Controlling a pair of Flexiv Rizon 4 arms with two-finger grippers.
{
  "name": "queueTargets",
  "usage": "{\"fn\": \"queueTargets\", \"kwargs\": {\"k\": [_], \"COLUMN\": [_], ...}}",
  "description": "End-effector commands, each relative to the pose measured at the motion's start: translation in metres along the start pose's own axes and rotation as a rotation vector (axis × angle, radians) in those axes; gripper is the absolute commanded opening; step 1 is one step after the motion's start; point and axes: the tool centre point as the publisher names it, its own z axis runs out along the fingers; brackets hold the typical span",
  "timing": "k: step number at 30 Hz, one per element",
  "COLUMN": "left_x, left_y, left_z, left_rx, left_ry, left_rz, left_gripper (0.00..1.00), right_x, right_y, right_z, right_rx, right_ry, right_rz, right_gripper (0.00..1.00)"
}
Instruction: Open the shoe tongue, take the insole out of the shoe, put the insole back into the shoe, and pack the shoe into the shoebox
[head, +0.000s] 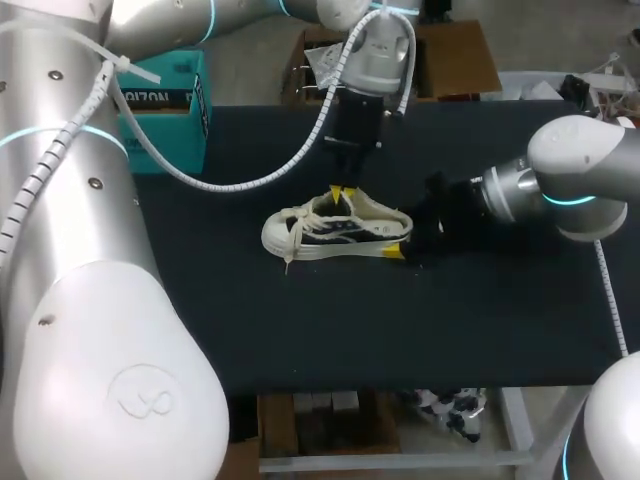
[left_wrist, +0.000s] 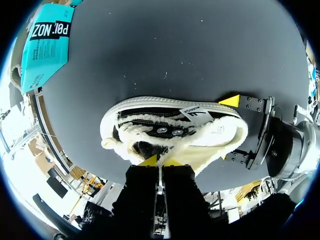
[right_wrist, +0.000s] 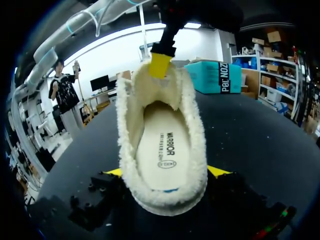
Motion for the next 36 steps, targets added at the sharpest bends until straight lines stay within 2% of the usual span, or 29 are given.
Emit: {"fn": "queueTargets", "kwargs": {"k": [1,7,12,15,22,23,24,27,29,33,36], "left_x": [-0.026,-0.059,-0.078,-0.084,-0.081,-0.081,-0.080,-0.082,-0.084,-0.090,-0.091], "left_y": [0.020,0.024,0.019,0.012,-0.002,-0.001,0.001,0.012,0.022,0.045,0.058], "left_z": [0.007,0.024,0.038,0.043,0.057,0.057,0.056,0.047,0.037,0.011,-0.011], "left_rx": [0.099,0.161,0.185,0.199,0.163,0.159,0.161,0.191,0.226,0.317,0.390], "left_ry": [0.148,0.320,0.425,0.460,0.496,0.502,0.507,0.501,0.498,0.483,0.443], "left_rz": [-0.007,-0.037,-0.068,-0.107,-0.087,-0.068,-0.058,-0.019,0.017,0.104,0.196], "left_gripper": [0.00,0.00,0.00,0.00,0.01,0.21,0.33,0.54,0.80,0.98,0.96], "right_x": [0.000,0.000,0.000,0.000,0.000,0.000,0.000,0.000,0.000,0.000,0.000], "right_y": [-0.006,-0.006,-0.006,-0.006,-0.006,-0.006,-0.006,-0.006,-0.006,-0.006,-0.006], "right_z": [0.008,0.008,0.008,0.008,0.008,0.008,0.008,0.008,0.008,0.008,0.008], "right_rx": [-0.006,-0.006,-0.006,-0.006,-0.006,-0.006,-0.006,-0.006,-0.006,-0.006,-0.006], "right_ry": [0.004,0.004,0.004,0.004,0.004,0.004,0.004,0.004,0.004,0.004,0.004], "right_rz": [-0.001,-0.001,-0.001,-0.001,-0.001,-0.001,-0.001,-0.001,-0.001,-0.001,-0.001], "right_gripper": [0.00,0.00,0.00,0.00,0.00,0.00,0.00,0.00,0.00,0.00,0.00]}}
